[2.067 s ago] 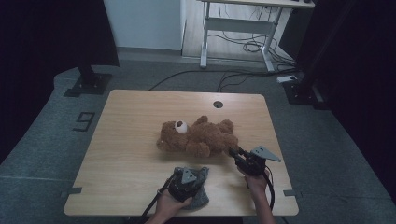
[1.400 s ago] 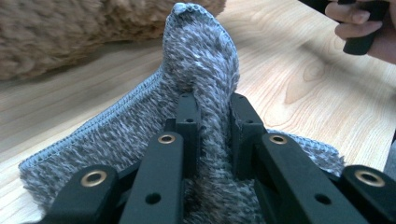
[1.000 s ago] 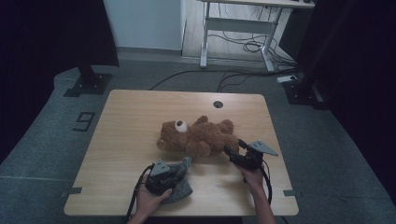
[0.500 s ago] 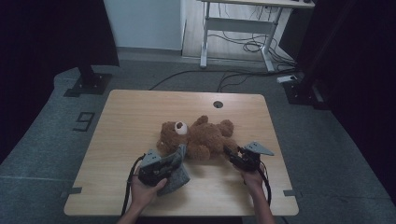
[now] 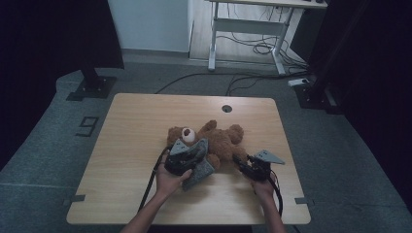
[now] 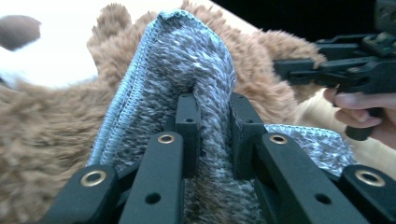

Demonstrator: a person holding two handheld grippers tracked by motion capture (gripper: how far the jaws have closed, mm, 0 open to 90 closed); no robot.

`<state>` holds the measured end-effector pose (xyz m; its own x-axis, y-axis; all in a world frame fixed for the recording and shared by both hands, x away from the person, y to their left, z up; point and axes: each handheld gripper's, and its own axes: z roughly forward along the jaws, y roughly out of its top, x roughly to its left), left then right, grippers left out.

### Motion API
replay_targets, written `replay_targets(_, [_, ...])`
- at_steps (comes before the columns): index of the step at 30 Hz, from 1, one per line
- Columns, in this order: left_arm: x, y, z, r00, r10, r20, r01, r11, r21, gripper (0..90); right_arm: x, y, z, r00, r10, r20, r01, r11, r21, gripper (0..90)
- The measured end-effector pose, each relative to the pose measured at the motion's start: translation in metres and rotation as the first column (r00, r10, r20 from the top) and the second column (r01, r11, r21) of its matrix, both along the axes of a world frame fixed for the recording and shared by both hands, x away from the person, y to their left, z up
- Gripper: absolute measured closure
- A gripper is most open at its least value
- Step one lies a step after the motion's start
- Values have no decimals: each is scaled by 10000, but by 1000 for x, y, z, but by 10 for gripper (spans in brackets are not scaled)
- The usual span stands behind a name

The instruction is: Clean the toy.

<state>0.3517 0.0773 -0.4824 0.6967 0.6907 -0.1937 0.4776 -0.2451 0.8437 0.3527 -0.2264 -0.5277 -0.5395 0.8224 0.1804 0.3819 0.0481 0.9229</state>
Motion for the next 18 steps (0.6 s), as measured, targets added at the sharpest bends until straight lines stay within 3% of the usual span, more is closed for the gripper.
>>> replay_targets(8, [-1,15,-7,9995,322,21,-322,9995,39,763,-1,-6,-2,9994,319,-153,-317,9994,133,617])
replay_targets(10, [-2,24,-5,9986,488,193,-492,9986,178,763,0,-7,-3,9990,416,-170,-412,9990,179,617])
replay_targets(18, [-7,58,-6,9962,861,155,-863,9962,130,761,1,-10,-4,9981,594,-167,-590,9980,232,617])
